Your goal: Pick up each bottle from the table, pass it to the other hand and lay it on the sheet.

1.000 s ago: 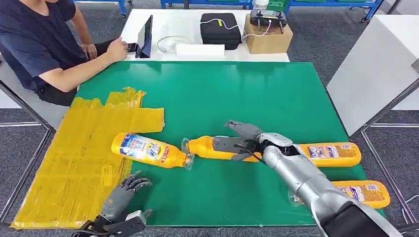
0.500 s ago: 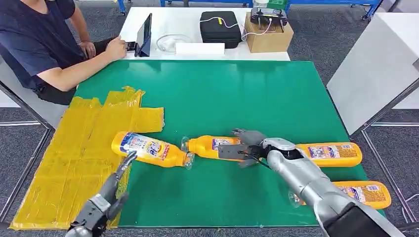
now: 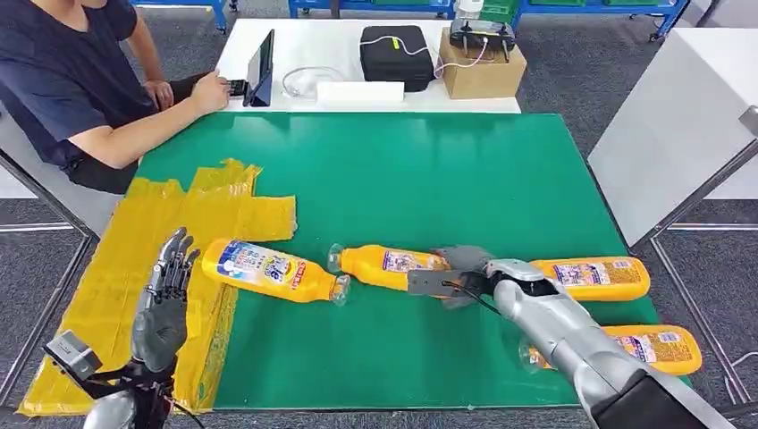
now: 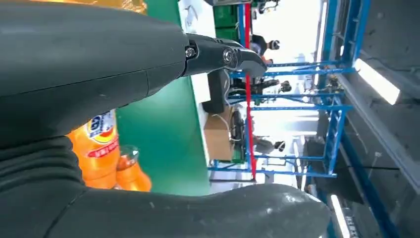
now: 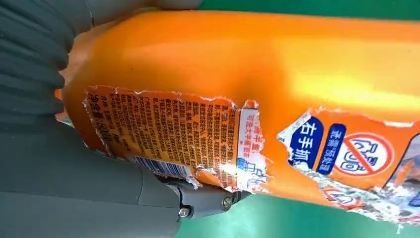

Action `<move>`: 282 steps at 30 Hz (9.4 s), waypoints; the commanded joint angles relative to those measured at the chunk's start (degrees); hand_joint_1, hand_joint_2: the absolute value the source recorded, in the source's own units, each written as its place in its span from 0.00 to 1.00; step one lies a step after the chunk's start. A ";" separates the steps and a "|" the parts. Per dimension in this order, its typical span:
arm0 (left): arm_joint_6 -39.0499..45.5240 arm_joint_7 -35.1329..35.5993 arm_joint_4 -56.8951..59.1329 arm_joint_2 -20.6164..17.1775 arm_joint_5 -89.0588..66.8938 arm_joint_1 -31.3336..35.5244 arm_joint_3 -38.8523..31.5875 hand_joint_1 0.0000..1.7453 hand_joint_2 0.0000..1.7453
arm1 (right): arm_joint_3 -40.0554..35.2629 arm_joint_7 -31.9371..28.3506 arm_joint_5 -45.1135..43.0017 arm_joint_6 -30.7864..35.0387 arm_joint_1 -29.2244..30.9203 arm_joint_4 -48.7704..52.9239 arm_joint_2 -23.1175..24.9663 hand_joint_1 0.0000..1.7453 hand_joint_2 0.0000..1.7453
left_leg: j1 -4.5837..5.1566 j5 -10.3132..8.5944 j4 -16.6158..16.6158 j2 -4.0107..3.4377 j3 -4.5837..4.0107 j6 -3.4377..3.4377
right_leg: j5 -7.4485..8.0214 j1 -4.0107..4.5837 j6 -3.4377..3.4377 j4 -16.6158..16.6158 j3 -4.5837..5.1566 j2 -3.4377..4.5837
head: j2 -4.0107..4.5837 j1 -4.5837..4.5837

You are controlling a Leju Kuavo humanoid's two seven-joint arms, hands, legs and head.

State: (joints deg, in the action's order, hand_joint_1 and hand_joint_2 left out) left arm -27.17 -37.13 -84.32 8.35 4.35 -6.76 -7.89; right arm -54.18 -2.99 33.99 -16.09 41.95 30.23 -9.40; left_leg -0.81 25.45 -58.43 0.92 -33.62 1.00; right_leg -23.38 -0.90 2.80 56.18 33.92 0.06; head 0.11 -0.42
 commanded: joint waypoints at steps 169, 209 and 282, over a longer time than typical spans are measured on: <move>24.08 -2.87 -22.97 11.65 -17.43 -14.38 -12.54 0.00 0.00 | 53.84 -3.88 6.36 26.25 -80.04 92.14 -12.80 0.00 1.00 | 0.04 0.30 -0.06 -0.04 -0.94 0.01 | -0.11 -0.07 -0.03 0.08 0.32 0.12 | 0.00 0.00; 20.33 -2.26 -17.61 9.14 -14.01 -9.05 -10.20 0.00 0.00 | 99.52 -18.82 30.79 -11.26 -60.27 71.88 0.18 0.00 1.00 | 0.08 0.21 0.09 -0.44 -0.55 0.06 | 0.05 -0.06 -0.01 -0.12 0.07 0.36 | 0.00 0.04; 21.12 -0.23 -14.19 5.90 -8.48 -5.51 -6.40 0.00 0.00 | 58.06 1.07 15.76 -0.11 -57.37 53.32 -24.39 0.00 1.00 | 0.06 0.19 0.10 -0.41 -0.57 0.08 | 0.07 -0.03 -0.02 -0.14 0.01 0.38 | 0.00 0.04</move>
State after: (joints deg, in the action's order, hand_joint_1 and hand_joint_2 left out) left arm -6.16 -37.75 -102.07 16.50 -4.66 -13.82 -15.67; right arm 10.62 -2.75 49.88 -16.37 -18.20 89.86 -33.64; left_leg -0.71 25.64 -58.43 0.55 -34.38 1.09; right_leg -23.33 -1.00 2.88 56.18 34.13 0.45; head 0.11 -0.37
